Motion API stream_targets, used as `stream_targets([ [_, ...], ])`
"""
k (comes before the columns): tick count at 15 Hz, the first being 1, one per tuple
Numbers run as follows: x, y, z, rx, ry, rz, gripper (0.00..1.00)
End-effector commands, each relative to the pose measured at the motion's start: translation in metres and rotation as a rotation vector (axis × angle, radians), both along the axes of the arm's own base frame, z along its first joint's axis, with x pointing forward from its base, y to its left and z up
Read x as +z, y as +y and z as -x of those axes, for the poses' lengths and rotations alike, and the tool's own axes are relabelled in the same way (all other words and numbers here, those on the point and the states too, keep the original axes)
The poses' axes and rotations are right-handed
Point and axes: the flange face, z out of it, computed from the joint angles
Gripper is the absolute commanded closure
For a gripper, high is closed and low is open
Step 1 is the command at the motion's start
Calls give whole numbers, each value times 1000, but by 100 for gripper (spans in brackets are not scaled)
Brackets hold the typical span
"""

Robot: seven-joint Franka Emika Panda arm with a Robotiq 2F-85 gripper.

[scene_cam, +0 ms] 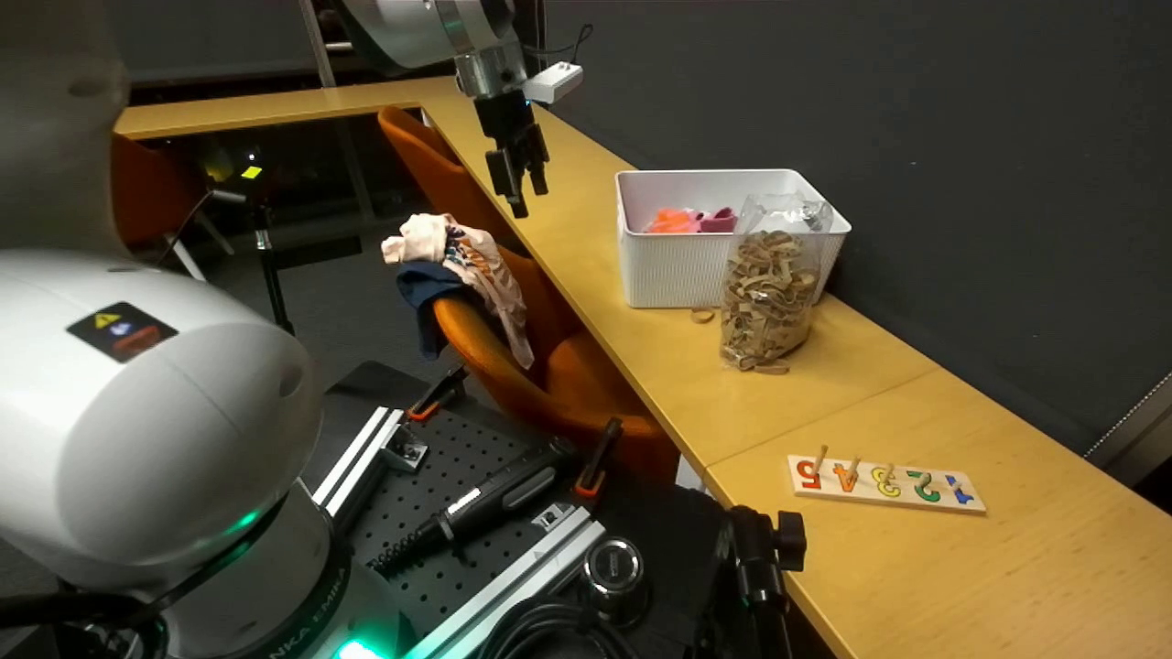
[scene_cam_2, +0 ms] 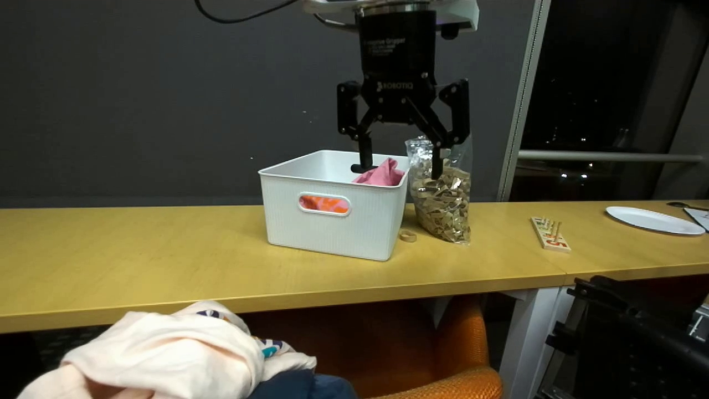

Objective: Pick all the clothes on the chair and put them into the white washing basket

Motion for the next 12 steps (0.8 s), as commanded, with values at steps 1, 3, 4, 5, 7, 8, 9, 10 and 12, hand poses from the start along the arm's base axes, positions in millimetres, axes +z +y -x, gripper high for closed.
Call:
stream_targets([
  [1,16,-7,-13,116,-18,-4,0],
  [3,19,-9,-14,217,-75,6,0],
  [4,20,-11,-12,267,-92,5,0],
  [5,20,-17,-13,315,-113,-4,0],
  [7,10,-25,-24,405,-148,-51,0],
  [8,5,-28,-29,446,-174,-76,0],
  [9,0,-31,-34,478,-204,-106,0],
  [10,-3,-33,-36,506,-235,-137,0],
  [12,-20,-29,-45,554,-258,-216,0],
])
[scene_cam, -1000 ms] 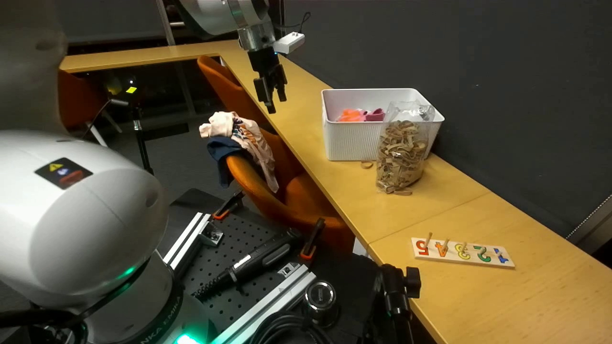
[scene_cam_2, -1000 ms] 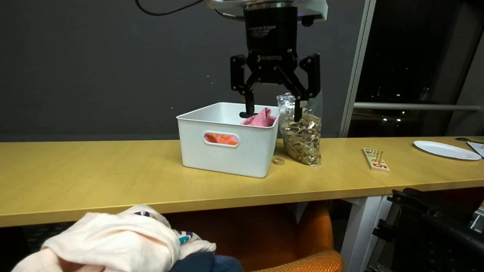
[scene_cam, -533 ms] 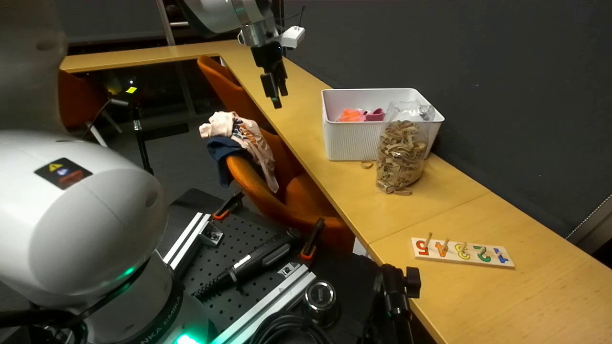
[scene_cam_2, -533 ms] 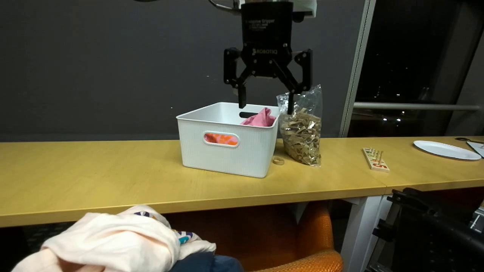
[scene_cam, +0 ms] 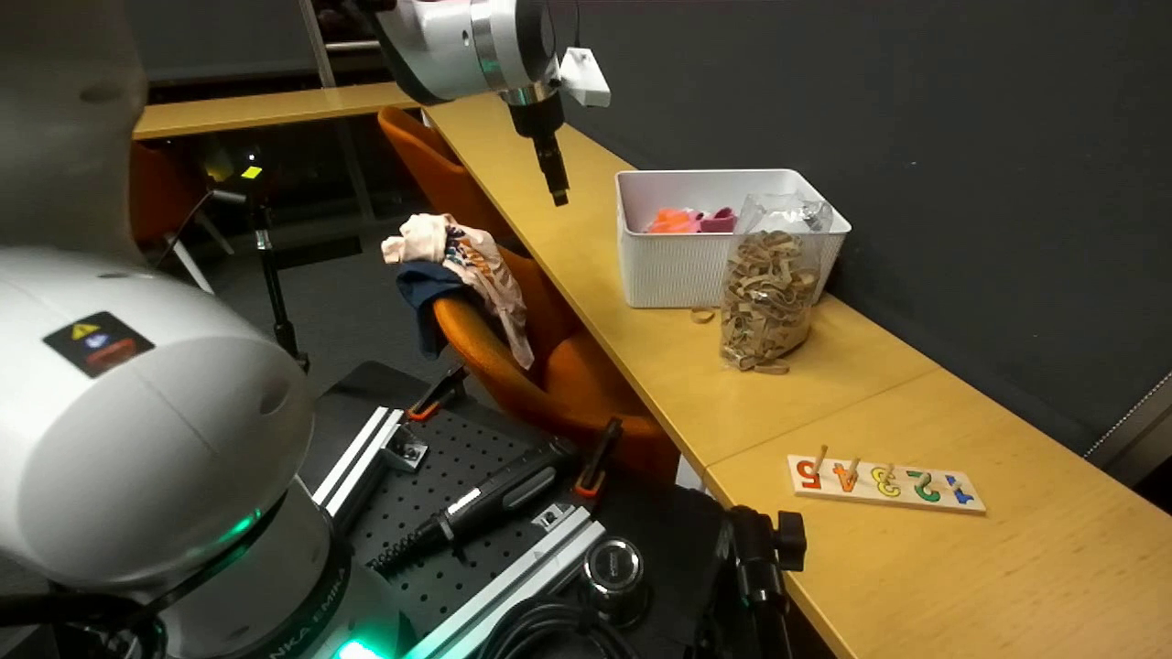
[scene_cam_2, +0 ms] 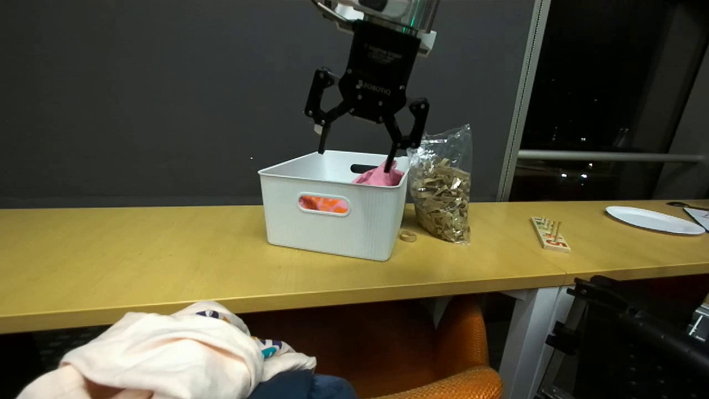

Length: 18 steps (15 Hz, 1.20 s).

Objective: Pick all the clothes on the chair and put them into the white washing basket

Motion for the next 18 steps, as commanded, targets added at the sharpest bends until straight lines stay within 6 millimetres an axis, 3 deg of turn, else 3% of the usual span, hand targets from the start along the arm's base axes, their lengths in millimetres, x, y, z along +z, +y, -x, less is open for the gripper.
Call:
stream_targets([
  [1,-26,9,-16,107,-11,-119,0],
  [4,-46,40,-27,165,76,-199,0],
  [9,-65,84,-28,220,184,-245,0],
  [15,-102,107,-30,232,362,-244,0],
  [18,-130,123,-27,238,442,-231,0],
])
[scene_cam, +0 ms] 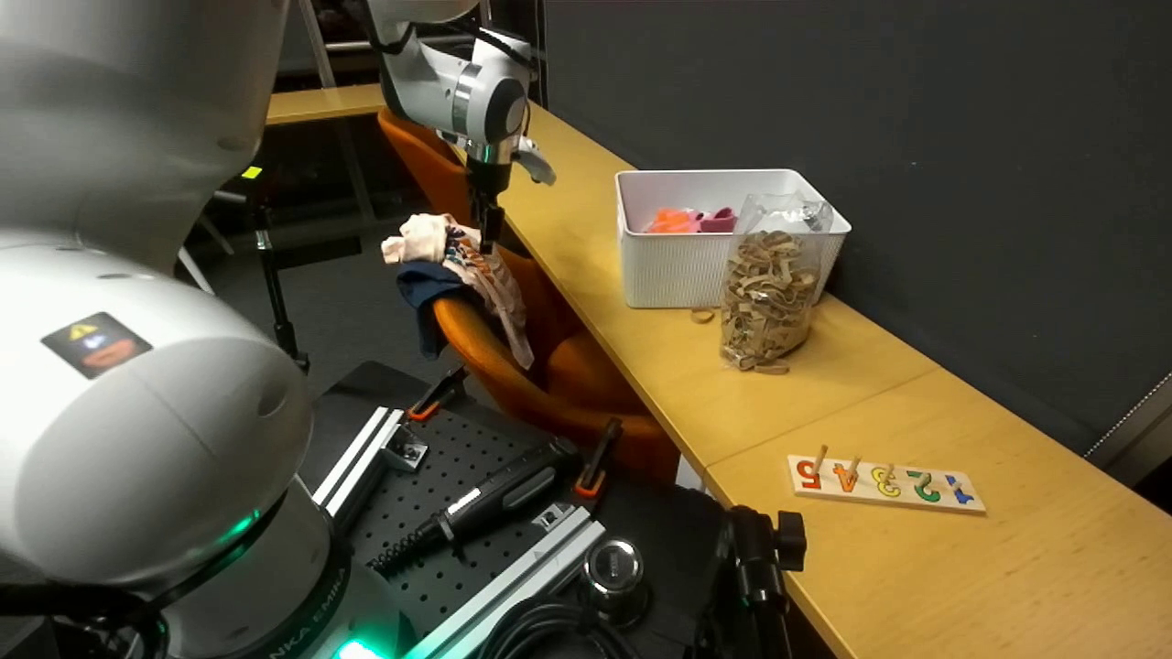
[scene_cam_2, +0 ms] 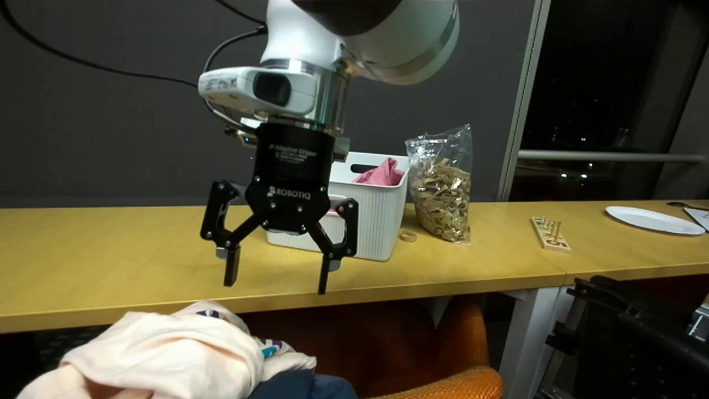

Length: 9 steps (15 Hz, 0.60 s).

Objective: Pick all the clothes on the chair and put them into the white washing basket

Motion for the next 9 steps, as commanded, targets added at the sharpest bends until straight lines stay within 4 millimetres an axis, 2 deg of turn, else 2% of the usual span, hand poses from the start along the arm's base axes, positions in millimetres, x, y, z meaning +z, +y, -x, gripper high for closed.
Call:
stream_targets([
  [1,-29,23,1,25,88,10,0],
  [4,-53,42,20,36,118,28,0],
  [7,-68,58,31,42,131,41,0],
  [8,-69,60,33,40,122,47,25],
  [9,-67,62,35,37,116,49,26],
])
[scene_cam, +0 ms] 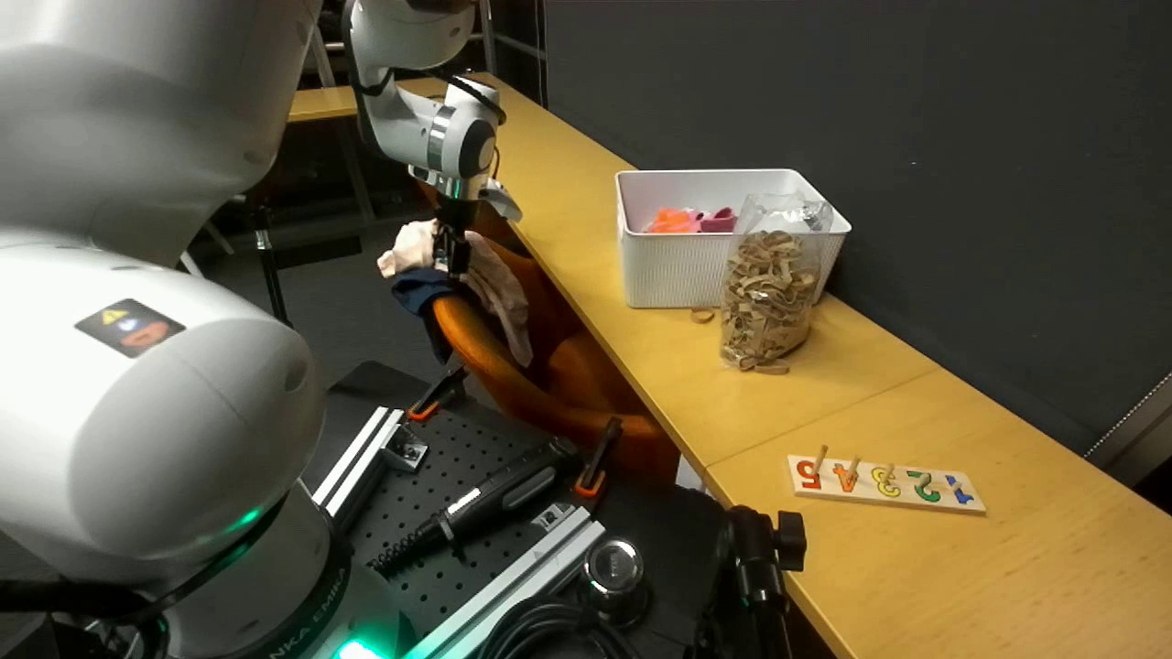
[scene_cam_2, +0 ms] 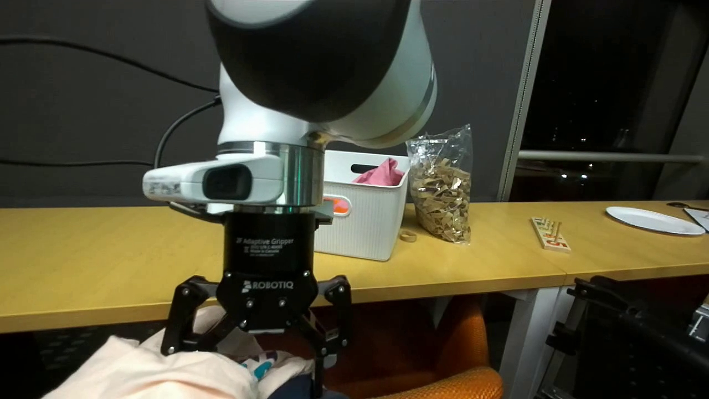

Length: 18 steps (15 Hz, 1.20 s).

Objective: Pick all the clothes on the chair and put them into the white washing basket

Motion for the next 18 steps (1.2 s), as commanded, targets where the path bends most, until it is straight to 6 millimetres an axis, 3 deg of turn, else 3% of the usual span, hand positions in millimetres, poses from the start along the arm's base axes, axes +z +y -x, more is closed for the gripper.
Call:
stream_targets([
  [1,-2,10,4,-4,-21,22,34],
  [10,11,0,-4,-39,-43,29,99],
  [15,46,-10,-17,-116,-81,42,97],
  [18,94,-19,-37,-208,-120,59,97],
])
